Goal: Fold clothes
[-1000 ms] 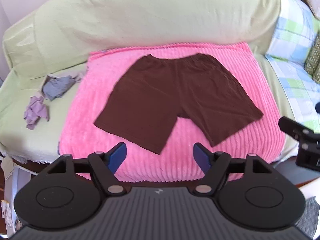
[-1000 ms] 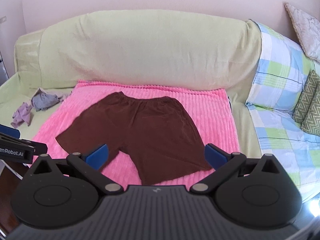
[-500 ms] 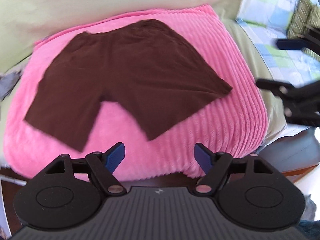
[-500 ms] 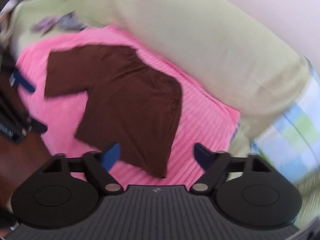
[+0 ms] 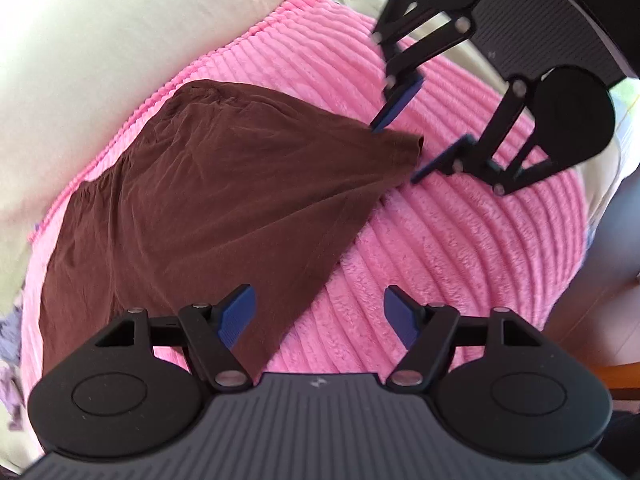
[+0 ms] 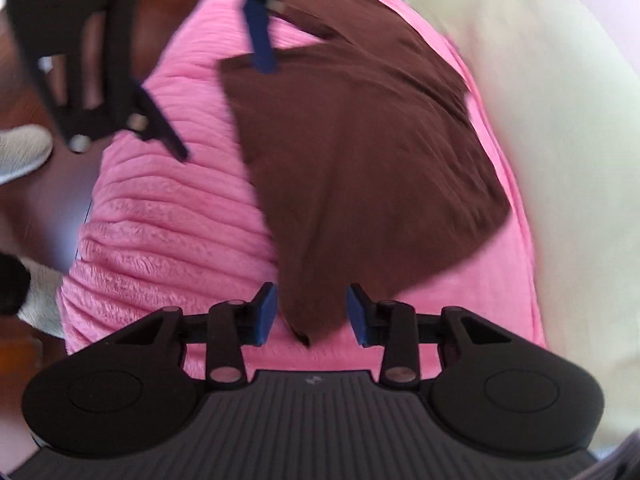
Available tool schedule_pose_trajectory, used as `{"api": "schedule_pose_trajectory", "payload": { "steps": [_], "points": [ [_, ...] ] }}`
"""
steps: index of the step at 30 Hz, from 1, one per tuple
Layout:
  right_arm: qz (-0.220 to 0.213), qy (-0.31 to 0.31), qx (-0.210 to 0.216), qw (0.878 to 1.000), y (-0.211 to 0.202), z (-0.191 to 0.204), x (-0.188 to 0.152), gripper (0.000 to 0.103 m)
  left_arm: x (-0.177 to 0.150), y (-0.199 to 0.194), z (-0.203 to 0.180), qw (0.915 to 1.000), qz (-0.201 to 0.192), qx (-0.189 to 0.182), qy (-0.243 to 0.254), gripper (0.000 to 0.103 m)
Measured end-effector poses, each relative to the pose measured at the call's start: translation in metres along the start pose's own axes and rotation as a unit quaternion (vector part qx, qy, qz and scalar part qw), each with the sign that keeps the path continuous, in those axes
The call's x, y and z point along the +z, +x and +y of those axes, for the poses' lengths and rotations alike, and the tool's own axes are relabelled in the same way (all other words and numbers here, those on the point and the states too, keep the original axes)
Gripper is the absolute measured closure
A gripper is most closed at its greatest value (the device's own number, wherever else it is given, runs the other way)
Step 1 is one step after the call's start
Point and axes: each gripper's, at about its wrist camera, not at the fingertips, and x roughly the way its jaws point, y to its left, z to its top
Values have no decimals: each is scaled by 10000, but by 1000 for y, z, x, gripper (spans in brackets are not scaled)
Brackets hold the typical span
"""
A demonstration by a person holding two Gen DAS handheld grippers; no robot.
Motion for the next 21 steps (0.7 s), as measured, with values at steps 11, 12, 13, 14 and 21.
{"api": "schedule_pose_trajectory", "payload": {
  "steps": [11, 12, 13, 14, 21],
  "points": [
    [-362, 389, 155, 9985, 4, -32, 0, 103, 11, 35, -14, 9949, -296, 199, 944, 31],
    [-406, 400, 142, 9983, 1, -38, 1, 103, 12, 39, -16, 9933, -321, 265, 1077, 31],
    [-435, 375, 123, 9983, -2, -42, 3, 103, 13, 41, -18, 9919, -352, 312, 1176, 31],
    [-446, 331, 130, 9984, -3, -45, 4, 103, 15, 43, -19, 9911, -373, 338, 1229, 31],
    [-479, 281, 382, 9977, -2, -51, 8, 103, 29, 65, -24, 9872, -308, 592, 1447, 30]
  ]
}}
